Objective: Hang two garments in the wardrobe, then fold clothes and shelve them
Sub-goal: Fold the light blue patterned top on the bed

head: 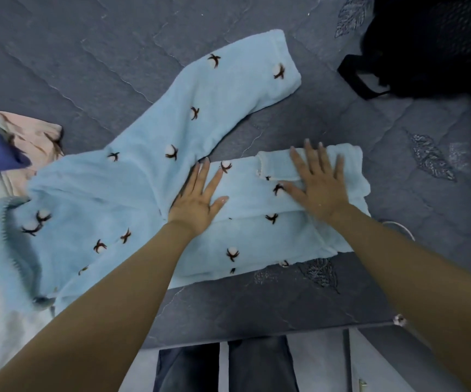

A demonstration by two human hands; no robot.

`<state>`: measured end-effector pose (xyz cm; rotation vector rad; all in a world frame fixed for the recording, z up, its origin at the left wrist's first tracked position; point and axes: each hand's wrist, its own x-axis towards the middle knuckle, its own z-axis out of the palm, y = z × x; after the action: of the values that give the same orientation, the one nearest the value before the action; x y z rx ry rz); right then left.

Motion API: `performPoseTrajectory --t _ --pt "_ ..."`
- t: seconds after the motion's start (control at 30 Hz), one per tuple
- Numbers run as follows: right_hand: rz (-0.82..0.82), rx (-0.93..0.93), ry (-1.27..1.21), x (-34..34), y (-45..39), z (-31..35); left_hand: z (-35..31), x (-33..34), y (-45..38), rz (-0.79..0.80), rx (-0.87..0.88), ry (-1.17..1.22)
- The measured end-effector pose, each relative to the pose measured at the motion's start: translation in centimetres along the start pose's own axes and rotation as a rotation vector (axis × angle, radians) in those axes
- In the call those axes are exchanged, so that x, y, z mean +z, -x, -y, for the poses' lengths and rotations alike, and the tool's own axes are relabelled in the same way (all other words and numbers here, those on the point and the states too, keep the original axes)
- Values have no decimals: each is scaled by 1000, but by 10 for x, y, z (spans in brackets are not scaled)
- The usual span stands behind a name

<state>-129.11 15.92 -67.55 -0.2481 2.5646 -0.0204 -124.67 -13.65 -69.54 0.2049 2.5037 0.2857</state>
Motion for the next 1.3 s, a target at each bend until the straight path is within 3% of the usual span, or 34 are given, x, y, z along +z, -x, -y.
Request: performPoseTrajectory --t 0.2,0.3,0.4,0.5,0.57,0.67,0.7,0.77,0.83,0.9,1.0,1.1,1.2,1.23,1.3 --pt "81 153 -133 -6 -2 -14 -7 -21 2 57 48 70" --pt "-83 159 -384 -23 -2 18 -3 -55 20 18 197 504" --pt "-294 70 -708 -38 -2 71 26 -90 37 -277 175 762" --pt "-109 237 -1160 -53 -22 143 86 -113 30 -481 16 654" --pt "88 398 -1428 -58 -45 187 136 -118 14 -437 -189 517" --pt "167 583 -1774 -60 -70 234 190 -115 1 -106 -435 514" --pt "114 641 -1831 -59 -74 243 199 -113 1 -7 -443 554" --pt "-39 675 -1906 -60 -73 254 209 -112 5 31 -383 590" --pt "-154 562 -1985 -65 -57 260 214 -120 16 -30 -275 676" --pt "-153 370 -2074 -70 -30 261 217 -136 37 -104 -111 733" --pt "12 208 -2122 -62 20 255 228 -155 86 -12 77 709" --pt "244 283 -2113 -36 70 255 246 -144 124 306 7 701" --pt "440 489 -1879 -6 102 265 257 -110 130 228 -7 232" --pt "438 543 -1756 0 106 267 257 -101 131 191 4 126" --pt "256 645 -1516 2 100 265 252 -91 131 181 20 25"
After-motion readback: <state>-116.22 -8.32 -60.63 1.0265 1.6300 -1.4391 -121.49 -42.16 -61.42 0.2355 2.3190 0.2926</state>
